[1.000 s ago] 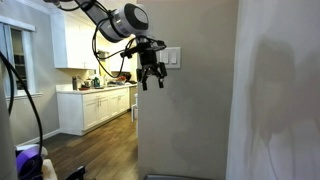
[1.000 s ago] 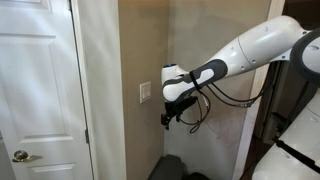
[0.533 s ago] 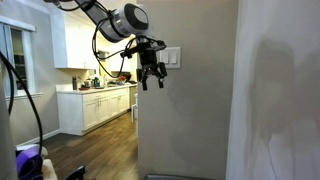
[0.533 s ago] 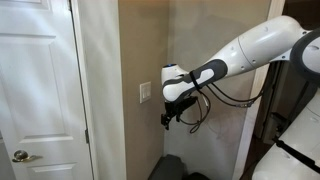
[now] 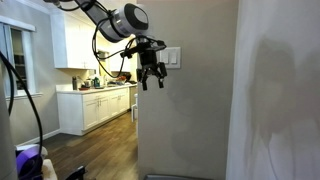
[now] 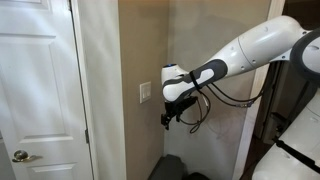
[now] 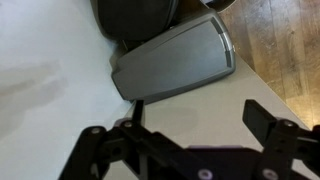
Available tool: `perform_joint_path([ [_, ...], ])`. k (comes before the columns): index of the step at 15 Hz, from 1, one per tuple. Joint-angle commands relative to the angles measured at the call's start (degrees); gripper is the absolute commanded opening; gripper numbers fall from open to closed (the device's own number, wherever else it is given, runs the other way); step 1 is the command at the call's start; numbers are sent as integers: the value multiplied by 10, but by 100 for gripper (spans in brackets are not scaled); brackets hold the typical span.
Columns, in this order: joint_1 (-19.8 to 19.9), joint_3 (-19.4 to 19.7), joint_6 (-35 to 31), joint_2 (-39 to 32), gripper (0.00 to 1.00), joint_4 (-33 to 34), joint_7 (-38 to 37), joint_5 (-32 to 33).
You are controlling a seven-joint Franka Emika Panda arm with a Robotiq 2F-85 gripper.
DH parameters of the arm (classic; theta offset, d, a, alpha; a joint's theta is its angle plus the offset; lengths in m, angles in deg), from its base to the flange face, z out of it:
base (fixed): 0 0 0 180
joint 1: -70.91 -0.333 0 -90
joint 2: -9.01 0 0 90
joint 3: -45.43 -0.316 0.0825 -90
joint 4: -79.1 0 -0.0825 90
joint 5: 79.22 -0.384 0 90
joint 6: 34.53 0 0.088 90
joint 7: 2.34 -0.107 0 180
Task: Switch off the left switch
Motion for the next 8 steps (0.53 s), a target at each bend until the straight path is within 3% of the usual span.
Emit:
perform_joint_path([
  [1, -10, 12, 4, 0, 100, 4, -4, 8],
  [8, -18, 38, -9, 21, 100, 6, 141, 72],
])
